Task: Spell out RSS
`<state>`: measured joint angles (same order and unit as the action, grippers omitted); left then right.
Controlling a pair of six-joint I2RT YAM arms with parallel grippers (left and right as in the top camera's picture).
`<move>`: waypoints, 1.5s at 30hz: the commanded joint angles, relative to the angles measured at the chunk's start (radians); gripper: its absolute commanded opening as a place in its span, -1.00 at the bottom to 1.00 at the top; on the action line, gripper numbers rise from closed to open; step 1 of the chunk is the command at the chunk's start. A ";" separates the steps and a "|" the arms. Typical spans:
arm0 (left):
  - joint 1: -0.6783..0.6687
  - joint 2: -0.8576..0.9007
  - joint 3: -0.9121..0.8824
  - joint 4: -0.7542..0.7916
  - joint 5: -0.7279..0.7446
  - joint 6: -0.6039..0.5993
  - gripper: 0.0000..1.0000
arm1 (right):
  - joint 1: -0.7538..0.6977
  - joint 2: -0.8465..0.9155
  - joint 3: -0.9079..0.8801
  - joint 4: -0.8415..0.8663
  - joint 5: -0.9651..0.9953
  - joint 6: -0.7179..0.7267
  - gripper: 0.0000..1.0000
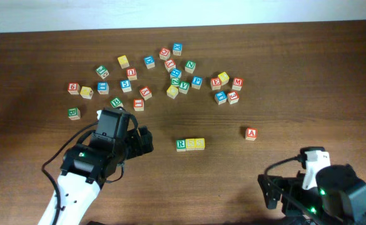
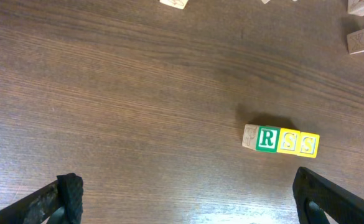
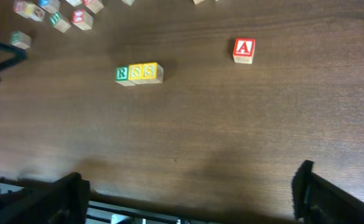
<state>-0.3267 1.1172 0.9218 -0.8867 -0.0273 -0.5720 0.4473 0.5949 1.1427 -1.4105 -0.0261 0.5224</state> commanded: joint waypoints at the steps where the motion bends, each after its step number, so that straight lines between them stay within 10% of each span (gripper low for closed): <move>1: 0.003 0.003 0.005 0.002 -0.014 0.001 0.99 | 0.006 -0.038 0.005 0.000 0.015 0.003 0.97; 17: 0.003 0.003 0.005 0.002 -0.014 0.001 0.99 | 0.000 -0.040 0.005 0.000 0.016 0.003 0.97; 25: 0.003 0.003 0.005 0.002 -0.014 0.001 0.99 | -0.342 -0.155 0.004 -0.016 0.060 -0.017 0.97; 37: 0.003 0.003 0.005 0.002 -0.014 0.001 0.99 | -0.435 -0.542 -0.752 0.893 -0.049 -0.257 0.97; 45: 0.003 0.003 0.005 0.002 -0.014 0.001 0.99 | -0.392 -0.592 -0.962 1.099 -0.053 -0.444 0.97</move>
<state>-0.3267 1.1175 0.9218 -0.8864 -0.0277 -0.5720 0.0460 0.0162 0.2115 -0.3489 -0.0696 0.1604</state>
